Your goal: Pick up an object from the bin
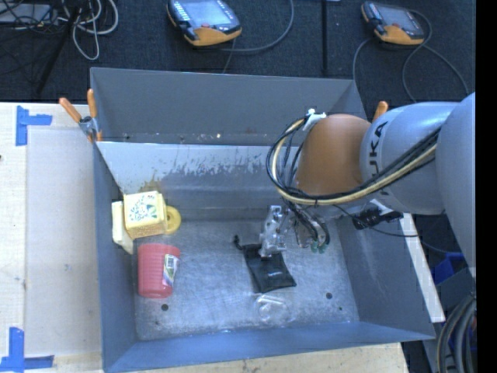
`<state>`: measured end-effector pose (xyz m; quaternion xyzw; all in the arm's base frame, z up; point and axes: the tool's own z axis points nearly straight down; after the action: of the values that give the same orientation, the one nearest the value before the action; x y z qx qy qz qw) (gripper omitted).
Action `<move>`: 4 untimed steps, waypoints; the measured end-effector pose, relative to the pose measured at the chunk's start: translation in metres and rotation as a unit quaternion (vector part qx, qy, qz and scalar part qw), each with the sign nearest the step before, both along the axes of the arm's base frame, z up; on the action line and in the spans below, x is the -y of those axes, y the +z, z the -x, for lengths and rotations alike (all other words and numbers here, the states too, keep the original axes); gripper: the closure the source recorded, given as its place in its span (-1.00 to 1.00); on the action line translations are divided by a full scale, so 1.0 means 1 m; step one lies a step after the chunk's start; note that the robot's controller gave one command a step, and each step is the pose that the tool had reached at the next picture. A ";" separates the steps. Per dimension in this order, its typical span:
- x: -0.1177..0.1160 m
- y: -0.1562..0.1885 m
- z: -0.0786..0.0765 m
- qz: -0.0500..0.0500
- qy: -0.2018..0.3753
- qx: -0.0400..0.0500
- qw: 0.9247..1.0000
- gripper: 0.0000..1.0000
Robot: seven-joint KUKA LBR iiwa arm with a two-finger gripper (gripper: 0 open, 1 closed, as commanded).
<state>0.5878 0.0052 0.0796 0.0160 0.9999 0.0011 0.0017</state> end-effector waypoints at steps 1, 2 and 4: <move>0.004 -0.001 -0.001 -0.003 -0.003 0.000 1.000 1.00; 0.011 -0.002 -0.005 -0.007 -0.014 -0.003 1.000 1.00; 0.015 0.112 0.005 0.001 -0.009 -0.001 1.000 1.00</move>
Offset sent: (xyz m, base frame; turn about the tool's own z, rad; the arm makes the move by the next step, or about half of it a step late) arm 0.0037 -0.0233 -0.0096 0.0353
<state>0.5829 -0.0101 0.1913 0.0251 0.9997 0.0002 0.0004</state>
